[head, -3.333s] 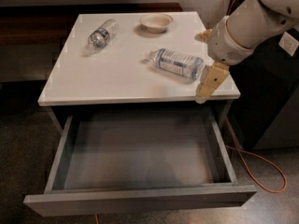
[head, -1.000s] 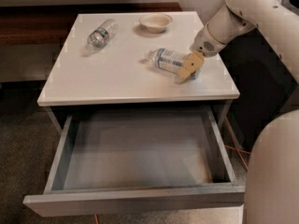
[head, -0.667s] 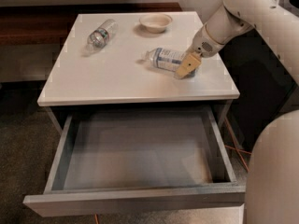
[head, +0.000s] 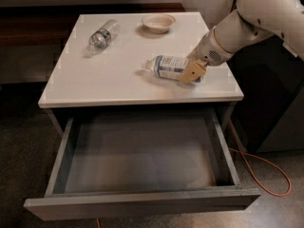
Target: Place blue plastic bottle into top drawer
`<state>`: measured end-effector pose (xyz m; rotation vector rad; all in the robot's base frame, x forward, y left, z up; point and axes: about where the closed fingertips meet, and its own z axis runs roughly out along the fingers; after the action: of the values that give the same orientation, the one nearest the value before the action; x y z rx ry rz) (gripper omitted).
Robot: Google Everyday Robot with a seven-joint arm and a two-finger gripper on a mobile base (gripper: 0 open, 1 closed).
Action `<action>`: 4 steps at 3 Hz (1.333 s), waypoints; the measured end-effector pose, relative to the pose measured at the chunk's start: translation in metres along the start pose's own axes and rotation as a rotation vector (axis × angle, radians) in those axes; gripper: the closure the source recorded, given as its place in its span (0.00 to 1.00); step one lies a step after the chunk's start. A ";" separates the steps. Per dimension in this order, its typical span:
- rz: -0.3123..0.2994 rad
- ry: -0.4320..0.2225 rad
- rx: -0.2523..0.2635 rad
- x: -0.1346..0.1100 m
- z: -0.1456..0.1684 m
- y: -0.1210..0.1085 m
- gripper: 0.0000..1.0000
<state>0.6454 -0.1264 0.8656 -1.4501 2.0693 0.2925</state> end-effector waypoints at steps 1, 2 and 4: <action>-0.044 -0.025 0.005 -0.006 -0.018 0.041 1.00; -0.119 -0.036 -0.062 -0.010 -0.023 0.104 1.00; -0.168 -0.041 -0.194 0.010 -0.006 0.163 1.00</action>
Offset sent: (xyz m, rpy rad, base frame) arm -0.1464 0.0523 0.0081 -0.0022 -0.0211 0.2143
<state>0.4924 -0.0749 0.8406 -1.7069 1.9151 0.4607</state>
